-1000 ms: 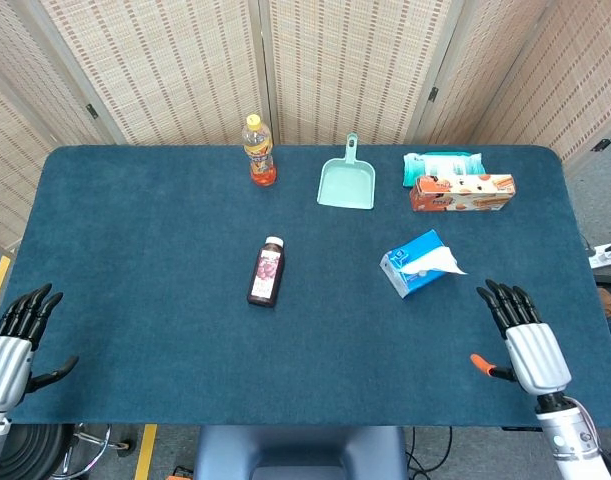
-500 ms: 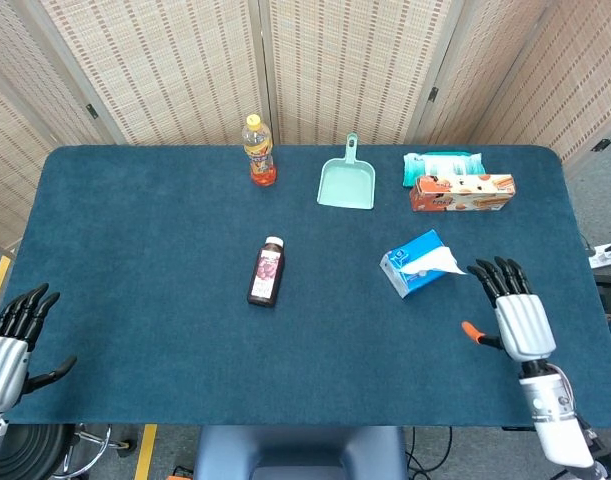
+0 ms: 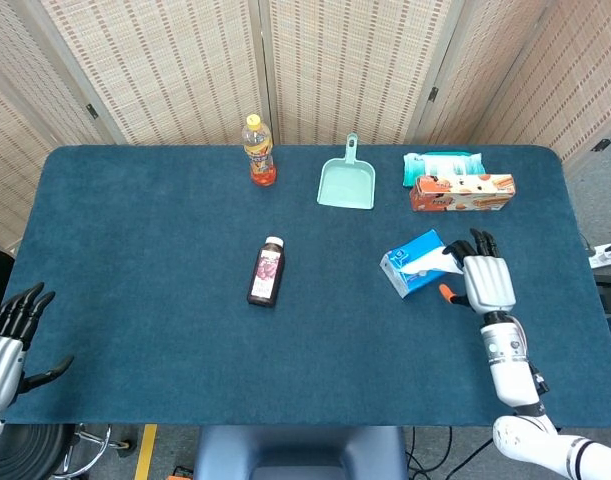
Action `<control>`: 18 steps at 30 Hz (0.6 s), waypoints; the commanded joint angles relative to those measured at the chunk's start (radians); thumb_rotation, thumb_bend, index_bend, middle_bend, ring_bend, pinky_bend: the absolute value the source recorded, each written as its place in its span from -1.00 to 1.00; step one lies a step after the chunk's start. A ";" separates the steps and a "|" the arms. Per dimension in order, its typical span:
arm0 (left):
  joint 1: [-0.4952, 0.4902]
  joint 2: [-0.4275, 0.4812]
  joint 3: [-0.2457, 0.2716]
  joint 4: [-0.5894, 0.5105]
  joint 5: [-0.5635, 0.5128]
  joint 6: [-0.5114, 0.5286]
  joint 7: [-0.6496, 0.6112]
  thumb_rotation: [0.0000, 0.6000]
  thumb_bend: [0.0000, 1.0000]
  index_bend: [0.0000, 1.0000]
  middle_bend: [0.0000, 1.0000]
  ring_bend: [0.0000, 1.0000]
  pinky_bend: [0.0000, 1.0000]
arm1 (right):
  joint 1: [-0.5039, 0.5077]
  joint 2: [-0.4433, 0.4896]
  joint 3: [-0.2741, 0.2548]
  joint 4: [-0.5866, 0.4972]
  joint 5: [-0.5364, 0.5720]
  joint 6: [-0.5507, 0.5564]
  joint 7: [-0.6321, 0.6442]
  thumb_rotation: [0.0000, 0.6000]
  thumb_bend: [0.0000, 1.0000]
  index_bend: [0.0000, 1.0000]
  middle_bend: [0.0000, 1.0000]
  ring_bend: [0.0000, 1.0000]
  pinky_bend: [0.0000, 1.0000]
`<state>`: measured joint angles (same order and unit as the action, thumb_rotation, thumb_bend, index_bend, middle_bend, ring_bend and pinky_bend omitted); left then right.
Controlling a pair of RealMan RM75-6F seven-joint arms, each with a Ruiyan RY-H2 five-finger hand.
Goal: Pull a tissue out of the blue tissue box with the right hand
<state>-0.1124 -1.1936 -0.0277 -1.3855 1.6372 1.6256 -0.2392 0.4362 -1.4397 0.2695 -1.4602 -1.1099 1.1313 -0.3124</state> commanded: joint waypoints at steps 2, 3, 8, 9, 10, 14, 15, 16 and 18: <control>0.001 0.001 0.000 0.000 -0.001 0.001 -0.005 1.00 -0.48 -1.00 -1.00 -1.00 -0.77 | 0.039 -0.044 0.013 0.042 0.053 -0.034 -0.047 1.00 -0.65 -0.24 -0.43 -1.00 -1.00; 0.001 0.002 -0.001 0.000 -0.002 0.001 -0.007 1.00 -0.48 -1.00 -1.00 -1.00 -0.77 | 0.045 -0.053 0.013 0.050 0.059 -0.035 -0.053 1.00 -0.65 -0.21 -0.40 -1.00 -1.00; 0.001 0.004 -0.001 0.002 -0.004 0.000 -0.015 1.00 -0.49 -1.00 -1.00 -1.00 -0.77 | 0.070 -0.100 0.009 0.101 0.071 -0.030 -0.079 1.00 -0.53 0.02 -0.23 -1.00 -1.00; 0.001 0.004 -0.001 0.003 -0.003 0.001 -0.015 1.00 -0.49 -1.00 -1.00 -1.00 -0.77 | 0.073 -0.107 0.009 0.110 0.072 -0.027 -0.081 1.00 -0.47 0.06 -0.20 -1.00 -1.00; 0.001 0.004 -0.001 0.003 -0.002 0.002 -0.015 1.00 -0.49 -1.00 -1.00 -1.00 -0.77 | 0.077 -0.118 0.009 0.121 0.071 -0.021 -0.082 1.00 -0.44 0.09 -0.18 -1.00 -1.00; 0.002 0.004 0.001 0.003 0.000 0.004 -0.014 1.00 -0.49 -1.00 -1.00 -1.00 -0.77 | 0.087 -0.143 0.012 0.151 0.073 -0.006 -0.085 1.00 -0.36 0.21 -0.07 -0.93 -1.00; 0.002 0.003 0.001 0.003 0.001 0.004 -0.013 1.00 -0.48 -1.00 -1.00 -1.00 -0.77 | 0.088 -0.149 0.013 0.158 0.071 0.004 -0.087 1.00 -0.32 0.26 -0.04 -0.90 -1.00; 0.003 0.003 0.001 0.003 0.001 0.004 -0.013 1.00 -0.48 -1.00 -1.00 -1.00 -0.77 | 0.088 -0.159 0.015 0.169 0.064 0.022 -0.089 1.00 -0.27 0.31 0.00 -0.86 -1.00; 0.003 0.003 0.001 0.004 0.001 0.005 -0.013 1.00 -0.48 -1.00 -1.00 -1.00 -0.77 | 0.086 -0.172 0.013 0.184 0.046 0.053 -0.085 1.00 -0.17 0.38 0.06 -0.80 -1.00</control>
<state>-0.1092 -1.1901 -0.0264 -1.3815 1.6381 1.6305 -0.2520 0.5221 -1.5983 0.2823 -1.2913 -1.0496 1.1609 -0.3983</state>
